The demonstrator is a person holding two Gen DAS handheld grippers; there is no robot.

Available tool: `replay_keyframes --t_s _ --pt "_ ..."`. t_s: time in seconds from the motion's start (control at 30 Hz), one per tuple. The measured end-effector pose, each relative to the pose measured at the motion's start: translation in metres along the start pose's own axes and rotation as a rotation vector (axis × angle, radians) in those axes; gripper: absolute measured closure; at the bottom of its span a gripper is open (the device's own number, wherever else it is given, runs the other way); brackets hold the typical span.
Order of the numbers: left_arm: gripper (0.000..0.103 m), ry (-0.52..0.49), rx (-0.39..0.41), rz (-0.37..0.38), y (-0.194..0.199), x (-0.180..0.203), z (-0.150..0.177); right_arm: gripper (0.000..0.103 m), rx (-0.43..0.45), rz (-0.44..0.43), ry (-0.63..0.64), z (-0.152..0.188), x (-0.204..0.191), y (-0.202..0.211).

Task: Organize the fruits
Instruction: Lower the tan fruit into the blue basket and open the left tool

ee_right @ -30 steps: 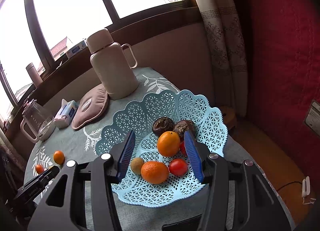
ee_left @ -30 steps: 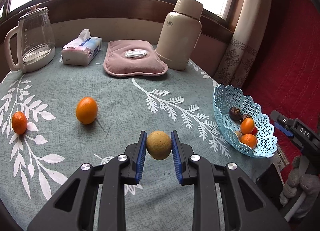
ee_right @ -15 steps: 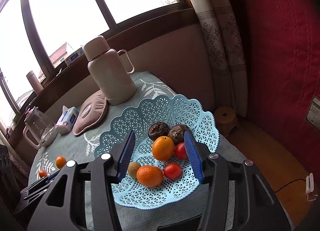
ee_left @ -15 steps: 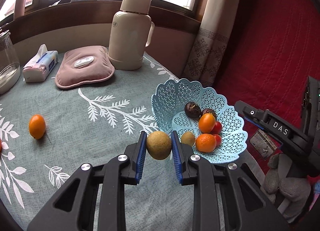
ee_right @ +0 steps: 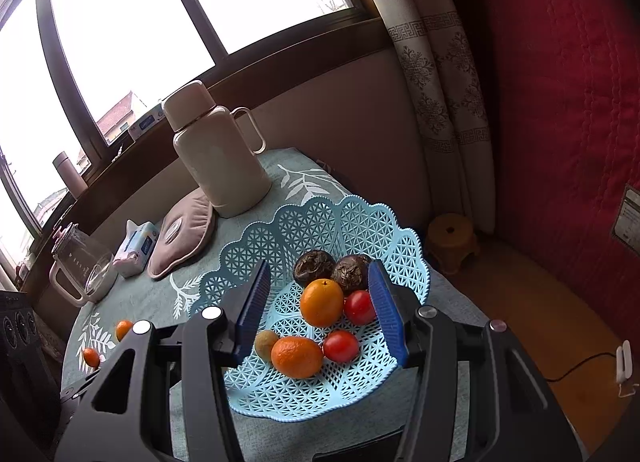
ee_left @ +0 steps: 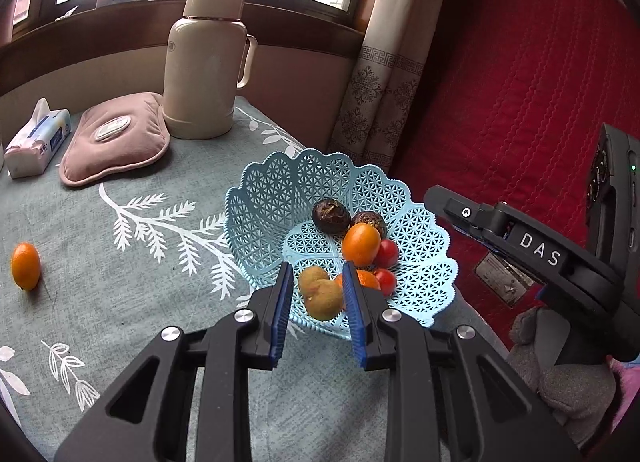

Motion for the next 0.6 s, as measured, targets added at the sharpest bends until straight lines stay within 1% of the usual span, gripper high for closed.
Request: replay_keyframes --t_s 0.33,0.4,0.43,0.47,0.53,0.57,0.6 --pt "0.077 0.054 0.022 -0.032 0.010 -0.023 -0.006 0.050 -0.002 -0.006 0.001 0.001 -0.002 0.001" --pt "0.069 0.065 0.026 -0.043 0.012 -0.028 -0.007 0.050 -0.002 -0.007 0.000 0.001 -0.003 0.001" --pt "0.057 0.072 0.031 -0.050 0.014 -0.031 -0.007 0.050 -0.003 -0.008 0.000 0.002 -0.003 0.001" --pt "0.047 0.081 0.036 -0.059 0.015 -0.034 -0.008 0.050 -0.004 -0.010 0.001 0.002 -0.004 0.001" --pt "0.045 0.101 0.034 -0.073 0.016 -0.040 -0.008 0.050 -0.005 -0.013 0.002 0.002 -0.005 0.000" --pt "0.045 0.111 0.027 -0.081 0.016 -0.043 -0.008 0.044 -0.003 -0.014 0.000 0.002 -0.005 0.000" --pt "0.045 0.121 0.023 -0.085 0.016 -0.047 -0.008 0.034 0.003 -0.012 -0.005 0.002 -0.005 0.001"
Point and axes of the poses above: each gripper's, at about its wrist camera, not at the fingertips, and y roughly against the way its jaws point, x to its right, z to its underside, the point moved 5 cm from there along -y, roughly the way its jaws point, and after that the axes turned 15 degrees about y, right-handed, at the moved point
